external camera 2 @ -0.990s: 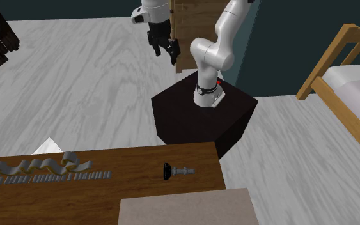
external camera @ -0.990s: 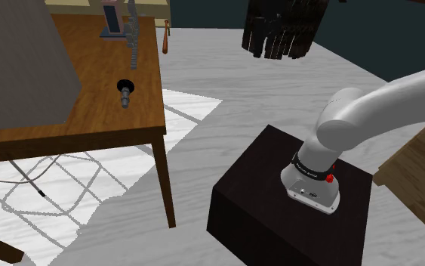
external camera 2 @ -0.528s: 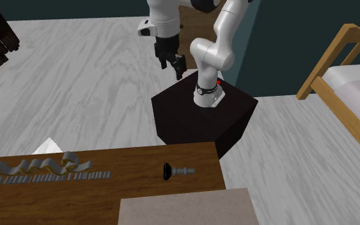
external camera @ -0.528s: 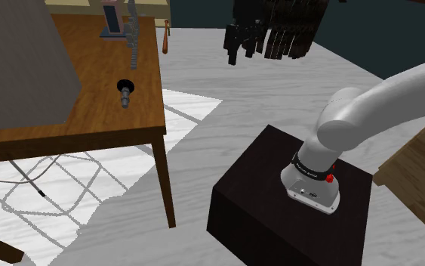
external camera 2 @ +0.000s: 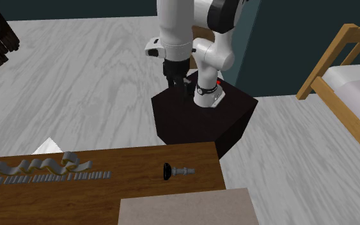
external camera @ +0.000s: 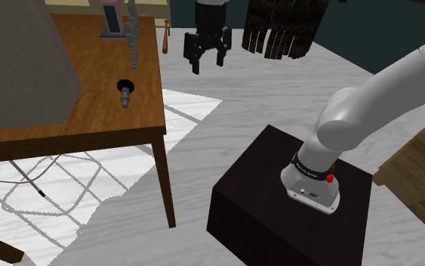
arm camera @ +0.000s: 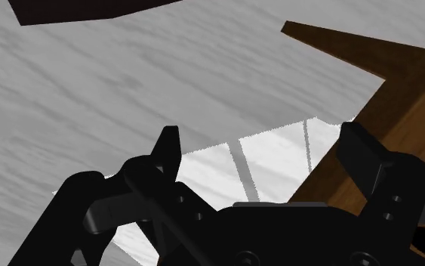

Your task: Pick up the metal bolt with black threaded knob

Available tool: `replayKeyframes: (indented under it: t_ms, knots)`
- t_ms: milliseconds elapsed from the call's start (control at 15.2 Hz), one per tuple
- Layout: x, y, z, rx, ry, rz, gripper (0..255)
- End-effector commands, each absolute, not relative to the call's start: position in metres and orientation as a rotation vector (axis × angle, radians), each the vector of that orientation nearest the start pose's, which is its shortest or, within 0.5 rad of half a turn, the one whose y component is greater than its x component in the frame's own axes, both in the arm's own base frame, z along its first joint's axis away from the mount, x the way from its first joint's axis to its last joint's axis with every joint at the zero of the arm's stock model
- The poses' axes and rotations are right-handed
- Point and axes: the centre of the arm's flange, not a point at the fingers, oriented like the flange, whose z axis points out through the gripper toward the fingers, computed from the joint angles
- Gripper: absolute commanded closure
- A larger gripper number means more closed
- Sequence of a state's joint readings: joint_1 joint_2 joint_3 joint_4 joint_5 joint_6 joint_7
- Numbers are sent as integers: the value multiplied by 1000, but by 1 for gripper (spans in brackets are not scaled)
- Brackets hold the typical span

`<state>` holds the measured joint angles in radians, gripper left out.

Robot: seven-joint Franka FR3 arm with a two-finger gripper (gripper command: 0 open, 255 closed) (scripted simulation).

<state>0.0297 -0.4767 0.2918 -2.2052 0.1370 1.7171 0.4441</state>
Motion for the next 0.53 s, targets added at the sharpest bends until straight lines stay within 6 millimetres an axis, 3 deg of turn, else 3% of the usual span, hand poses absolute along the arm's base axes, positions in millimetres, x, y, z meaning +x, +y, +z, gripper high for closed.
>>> replayKeyframes:
  t_ms: [0, 462]
  knots:
    - [397, 181, 551, -3136, 334, 24, 0]
    - [451, 255, 537, -3136, 513, -35, 0]
